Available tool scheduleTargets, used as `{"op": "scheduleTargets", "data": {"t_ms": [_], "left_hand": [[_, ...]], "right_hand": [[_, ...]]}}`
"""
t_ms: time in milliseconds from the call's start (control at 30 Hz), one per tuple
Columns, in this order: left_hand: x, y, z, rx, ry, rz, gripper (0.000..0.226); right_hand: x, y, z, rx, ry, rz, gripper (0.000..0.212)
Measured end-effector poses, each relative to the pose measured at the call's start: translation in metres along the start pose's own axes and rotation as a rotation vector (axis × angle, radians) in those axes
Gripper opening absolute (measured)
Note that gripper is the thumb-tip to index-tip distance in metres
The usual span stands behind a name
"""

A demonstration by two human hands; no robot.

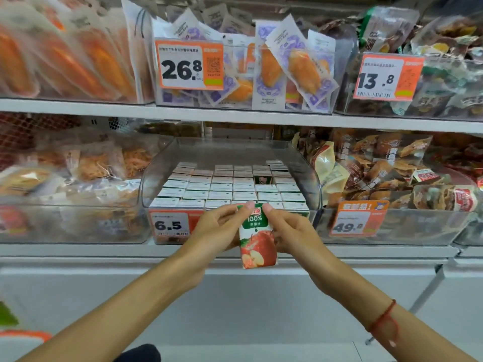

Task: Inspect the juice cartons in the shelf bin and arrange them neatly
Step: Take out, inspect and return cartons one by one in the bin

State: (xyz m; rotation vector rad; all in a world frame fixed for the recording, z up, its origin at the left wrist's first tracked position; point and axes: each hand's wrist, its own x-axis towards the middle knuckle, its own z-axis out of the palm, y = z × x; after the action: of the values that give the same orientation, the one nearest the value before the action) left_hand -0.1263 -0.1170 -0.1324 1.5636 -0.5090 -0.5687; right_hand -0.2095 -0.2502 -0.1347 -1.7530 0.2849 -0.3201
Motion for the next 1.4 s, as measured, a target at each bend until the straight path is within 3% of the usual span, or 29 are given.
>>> {"op": "scheduleTargets", "data": {"t_ms": [167, 633, 933, 1033, 1267, 1400], "left_hand": [[-0.001, -0.008, -0.009, 0.102, -0.164, -0.080, 0.035], [0.005, -0.011, -0.019, -0.128, 0.081, -0.064, 0.023], [0.004, -0.012, -0.017, -0.043, -0.065, 0.079, 0.017], [0.006, -0.014, -0.013, -0.013, -0.042, 0.124, 0.025], [0.006, -0.018, 0.003, -0.021, 0.084, 0.125, 0.037], [0.010, -0.021, 0.002, 0.046, 0.133, 0.047, 0.038]], "right_hand": [[0.000, 0.006, 0.006, 0.062, 0.030, 0.065, 0.038], [0.004, 0.014, -0.005, 0.007, -0.097, 0.118, 0.022], [0.001, 0.016, -0.007, 0.074, -0.109, 0.031, 0.032], [0.000, 0.015, -0.006, 0.081, -0.045, -0.050, 0.031], [-0.001, 0.014, -0.002, -0.213, 0.213, -0.198, 0.036], [-0.002, 0.018, -0.001, -0.383, 0.194, -0.228, 0.041]]}}
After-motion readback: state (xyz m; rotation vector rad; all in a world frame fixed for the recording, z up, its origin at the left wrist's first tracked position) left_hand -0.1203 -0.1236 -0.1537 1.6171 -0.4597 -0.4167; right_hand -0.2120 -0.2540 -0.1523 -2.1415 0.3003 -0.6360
